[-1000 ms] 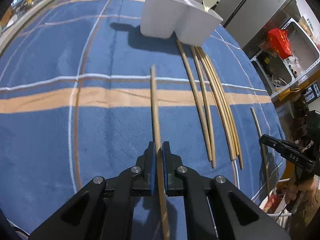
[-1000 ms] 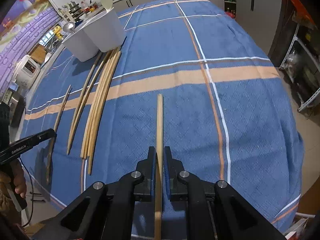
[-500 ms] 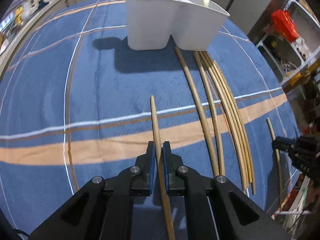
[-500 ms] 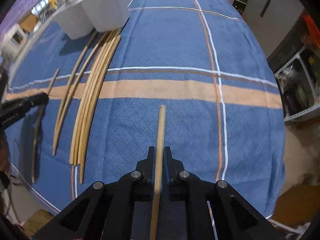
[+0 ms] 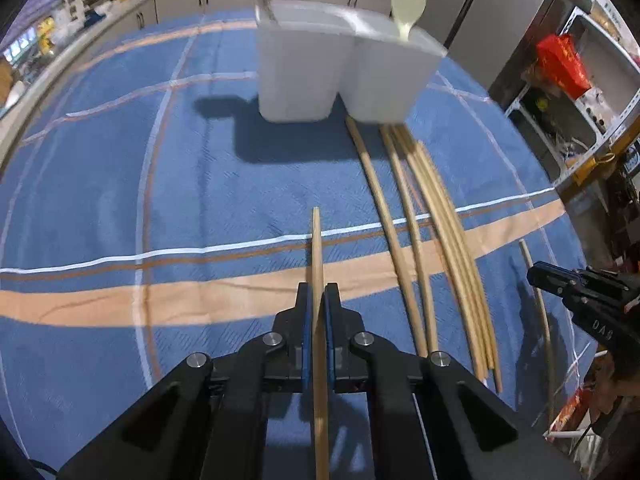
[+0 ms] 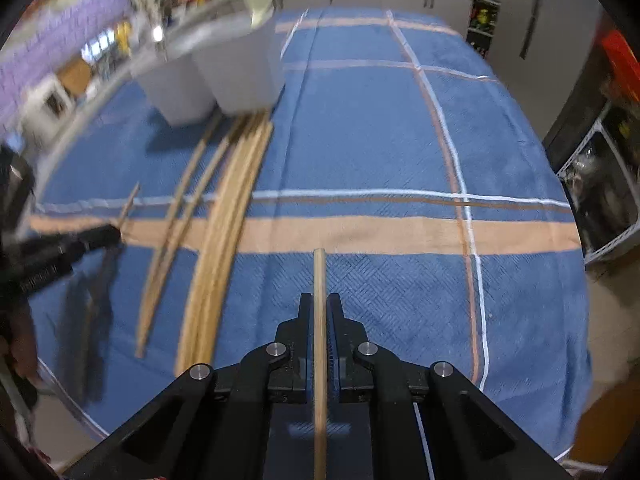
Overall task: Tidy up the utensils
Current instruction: 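Lift the chopstick with the left gripper while the right gripper lifts its chopstick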
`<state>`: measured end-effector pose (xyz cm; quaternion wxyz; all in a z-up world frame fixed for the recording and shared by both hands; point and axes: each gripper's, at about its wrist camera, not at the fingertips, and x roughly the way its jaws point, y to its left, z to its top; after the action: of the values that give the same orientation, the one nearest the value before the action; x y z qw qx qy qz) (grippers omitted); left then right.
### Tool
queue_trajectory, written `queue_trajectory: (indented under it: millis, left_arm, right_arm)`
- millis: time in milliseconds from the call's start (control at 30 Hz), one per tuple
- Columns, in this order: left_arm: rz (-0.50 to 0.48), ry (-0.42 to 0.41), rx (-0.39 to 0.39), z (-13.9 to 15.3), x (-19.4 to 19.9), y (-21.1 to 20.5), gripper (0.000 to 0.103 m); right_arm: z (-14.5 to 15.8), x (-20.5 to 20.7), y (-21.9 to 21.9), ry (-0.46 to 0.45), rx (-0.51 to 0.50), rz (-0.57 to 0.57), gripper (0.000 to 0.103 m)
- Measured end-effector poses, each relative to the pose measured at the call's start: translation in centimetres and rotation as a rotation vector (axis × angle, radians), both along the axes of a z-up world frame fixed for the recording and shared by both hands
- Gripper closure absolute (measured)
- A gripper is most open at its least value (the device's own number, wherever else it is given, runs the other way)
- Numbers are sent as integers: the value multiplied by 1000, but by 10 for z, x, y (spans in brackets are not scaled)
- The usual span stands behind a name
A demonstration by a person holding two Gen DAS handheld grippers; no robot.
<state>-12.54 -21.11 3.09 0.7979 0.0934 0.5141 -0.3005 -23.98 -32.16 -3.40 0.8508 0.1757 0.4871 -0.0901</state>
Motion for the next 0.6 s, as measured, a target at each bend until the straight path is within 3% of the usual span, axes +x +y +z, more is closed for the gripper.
queue_trajectory:
  millis: [233, 600]
  left_arm:
    - [27, -155, -79, 47, -34, 32, 97]
    - [80, -286, -237, 110, -80, 74, 97]
  right_arm:
    - [37, -36, 7, -188, -3, -56, 97]
    - [102, -91, 21, -415, -35, -78, 97]
